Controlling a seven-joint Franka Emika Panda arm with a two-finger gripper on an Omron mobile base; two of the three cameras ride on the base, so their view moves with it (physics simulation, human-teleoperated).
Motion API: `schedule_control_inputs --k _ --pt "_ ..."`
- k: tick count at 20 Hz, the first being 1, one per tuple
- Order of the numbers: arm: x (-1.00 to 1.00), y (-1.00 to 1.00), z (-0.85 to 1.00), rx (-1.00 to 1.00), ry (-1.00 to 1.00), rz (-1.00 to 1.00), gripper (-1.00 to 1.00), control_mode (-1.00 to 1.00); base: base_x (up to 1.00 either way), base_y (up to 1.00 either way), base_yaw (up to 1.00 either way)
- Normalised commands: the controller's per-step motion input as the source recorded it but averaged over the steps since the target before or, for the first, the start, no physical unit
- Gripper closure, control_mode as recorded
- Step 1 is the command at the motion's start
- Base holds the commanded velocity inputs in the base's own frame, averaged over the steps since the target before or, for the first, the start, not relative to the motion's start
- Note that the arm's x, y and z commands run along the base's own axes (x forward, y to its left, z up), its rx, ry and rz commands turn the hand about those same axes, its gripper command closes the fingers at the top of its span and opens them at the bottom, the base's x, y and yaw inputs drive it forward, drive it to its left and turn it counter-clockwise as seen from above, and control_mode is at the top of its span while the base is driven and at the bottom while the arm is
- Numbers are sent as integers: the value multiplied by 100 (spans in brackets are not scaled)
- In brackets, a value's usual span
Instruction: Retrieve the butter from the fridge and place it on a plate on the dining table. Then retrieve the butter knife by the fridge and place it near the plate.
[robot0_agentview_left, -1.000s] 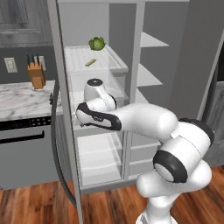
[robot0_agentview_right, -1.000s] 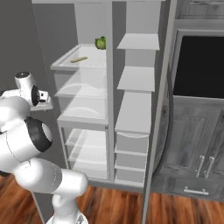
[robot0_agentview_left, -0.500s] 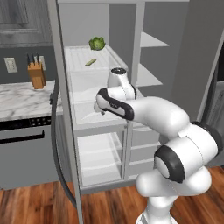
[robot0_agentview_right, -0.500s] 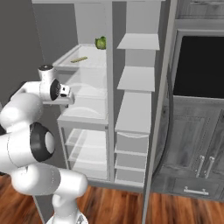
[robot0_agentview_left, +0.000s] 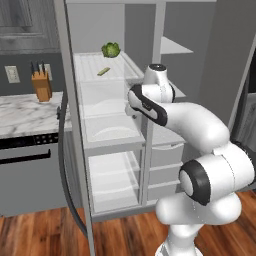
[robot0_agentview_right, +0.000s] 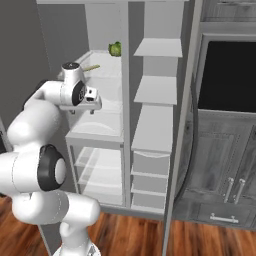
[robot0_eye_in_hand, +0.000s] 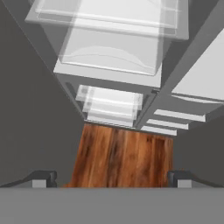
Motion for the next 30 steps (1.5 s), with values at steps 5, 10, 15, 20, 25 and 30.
schedule_control_inputs --k 5,10,15,20,25,30 --pt "0 -32 11 0 -9 0 -100 -100 0 0 0" --pt "0 -1 2 0 -4 0 -100 100 9 -5 0" --pt "0 0 0 0 0 0 -100 100 50 0 0" --pt "0 0 0 0 0 0 -100 100 63 0 0" --pt "0 0 0 0 0 0 -100 100 37 0 0" --pt "0 0 0 0 0 0 -100 100 44 0 0"
